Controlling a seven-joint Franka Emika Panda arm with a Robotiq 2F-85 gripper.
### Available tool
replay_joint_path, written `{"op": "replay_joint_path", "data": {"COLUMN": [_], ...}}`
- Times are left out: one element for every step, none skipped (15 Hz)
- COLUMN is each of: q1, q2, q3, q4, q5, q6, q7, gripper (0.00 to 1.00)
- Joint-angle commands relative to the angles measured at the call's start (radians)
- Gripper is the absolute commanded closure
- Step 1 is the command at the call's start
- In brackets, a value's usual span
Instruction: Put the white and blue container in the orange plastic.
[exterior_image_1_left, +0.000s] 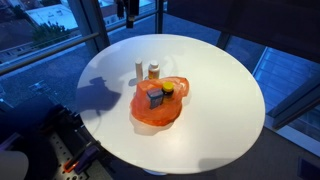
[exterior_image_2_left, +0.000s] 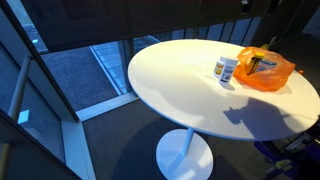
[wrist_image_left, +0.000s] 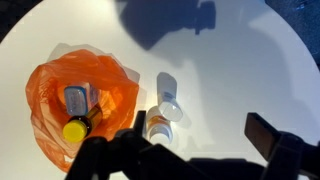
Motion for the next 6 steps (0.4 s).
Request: {"op": "replay_joint_path", "data": {"q1": [0.011, 0.012, 0.012, 0.010, 0.008, 0.008], "q2": [-0.049, -0.056, -0.061, -0.064, -0.053, -0.059], "q3": [0.015, 0.018, 0.020, 0.021, 0.021, 0.022], "q4": [0.042, 0.047, 0.051, 0.051, 0.034, 0.034], "q5": [-0.046, -0.054, -0.062, -0.069, -0.044, -0.048], "q6": [-0.054, -0.056, -0.058, -0.058, -0.030, -0.031], "q7": [0.071, 0.080, 0.086, 0.088, 0.056, 0.058], "gripper": [0.00, 0.00, 0.00, 0.00, 0.00, 0.00]}}
